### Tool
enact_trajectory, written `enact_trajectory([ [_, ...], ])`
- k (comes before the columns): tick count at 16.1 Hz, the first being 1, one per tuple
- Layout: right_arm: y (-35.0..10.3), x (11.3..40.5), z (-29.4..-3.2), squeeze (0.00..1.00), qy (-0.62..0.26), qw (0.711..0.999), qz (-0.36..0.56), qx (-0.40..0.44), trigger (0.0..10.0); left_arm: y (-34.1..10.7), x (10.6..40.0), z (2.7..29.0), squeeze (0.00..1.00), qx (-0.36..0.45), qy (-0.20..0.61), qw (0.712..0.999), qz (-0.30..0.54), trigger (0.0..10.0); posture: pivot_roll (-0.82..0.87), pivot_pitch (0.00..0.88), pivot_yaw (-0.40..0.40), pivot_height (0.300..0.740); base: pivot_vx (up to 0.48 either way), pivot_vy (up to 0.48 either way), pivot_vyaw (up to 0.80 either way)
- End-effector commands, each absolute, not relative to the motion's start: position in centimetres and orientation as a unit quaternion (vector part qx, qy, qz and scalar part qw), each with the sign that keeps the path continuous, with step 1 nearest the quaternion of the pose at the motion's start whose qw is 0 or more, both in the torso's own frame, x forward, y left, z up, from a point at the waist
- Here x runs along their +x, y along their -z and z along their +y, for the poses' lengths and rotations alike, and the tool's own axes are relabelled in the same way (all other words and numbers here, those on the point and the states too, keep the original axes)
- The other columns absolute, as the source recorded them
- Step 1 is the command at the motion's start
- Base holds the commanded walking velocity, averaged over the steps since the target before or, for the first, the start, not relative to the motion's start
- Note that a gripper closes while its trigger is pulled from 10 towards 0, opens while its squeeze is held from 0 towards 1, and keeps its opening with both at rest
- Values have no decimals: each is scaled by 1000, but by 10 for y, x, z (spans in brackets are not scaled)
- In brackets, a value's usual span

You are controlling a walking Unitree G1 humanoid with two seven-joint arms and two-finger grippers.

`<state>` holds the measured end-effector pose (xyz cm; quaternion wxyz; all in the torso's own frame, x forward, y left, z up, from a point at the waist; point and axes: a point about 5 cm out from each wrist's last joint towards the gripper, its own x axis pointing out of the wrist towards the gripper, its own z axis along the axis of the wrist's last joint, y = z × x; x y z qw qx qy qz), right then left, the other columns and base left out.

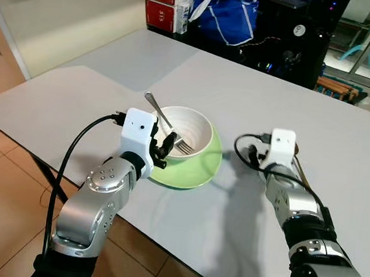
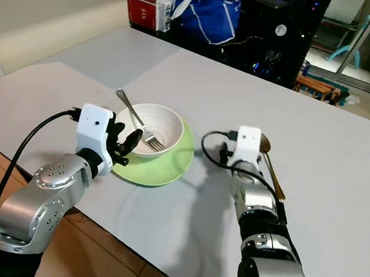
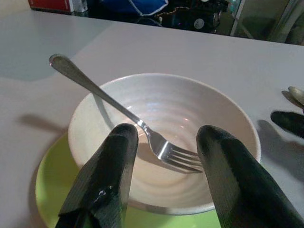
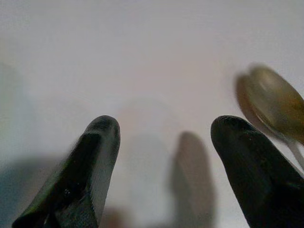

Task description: Setting the table

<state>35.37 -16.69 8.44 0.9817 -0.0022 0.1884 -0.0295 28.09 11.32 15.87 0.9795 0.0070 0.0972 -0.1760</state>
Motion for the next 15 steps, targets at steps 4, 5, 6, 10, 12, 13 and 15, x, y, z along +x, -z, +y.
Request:
enact_trajectory([
  [4,-103,359,-165,0,10,988,155,-4,10000,-159,283,110,0,12,186,977,99,10000,-36,0,21,740,0,0,0],
  [5,-104,360,-173,0,23,988,154,-10,10000,-159,283,110,0,12,187,977,99,10000,-34,0,20,740,0,0,0],
  [6,-102,360,-176,0,29,987,155,-12,10000,-159,283,110,0,12,187,977,99,10000,-32,0,20,740,0,0,0],
  [10,-95,361,-204,0,91,983,157,-12,10000,-160,282,111,0,11,183,978,98,10000,-18,0,17,740,0,0,0],
  [12,-97,362,-215,0,111,982,152,-22,10000,-160,282,111,0,11,182,978,99,10000,-15,0,14,740,0,0,0],
  [13,-97,362,-222,0,124,980,152,-26,10000,-160,281,112,0,11,181,978,99,10000,-13,0,12,740,0,0,0],
  [15,-96,361,-228,0,136,978,153,-37,10000,-160,281,112,0,11,181,978,99,10000,-13,0,13,740,0,0,0],
])
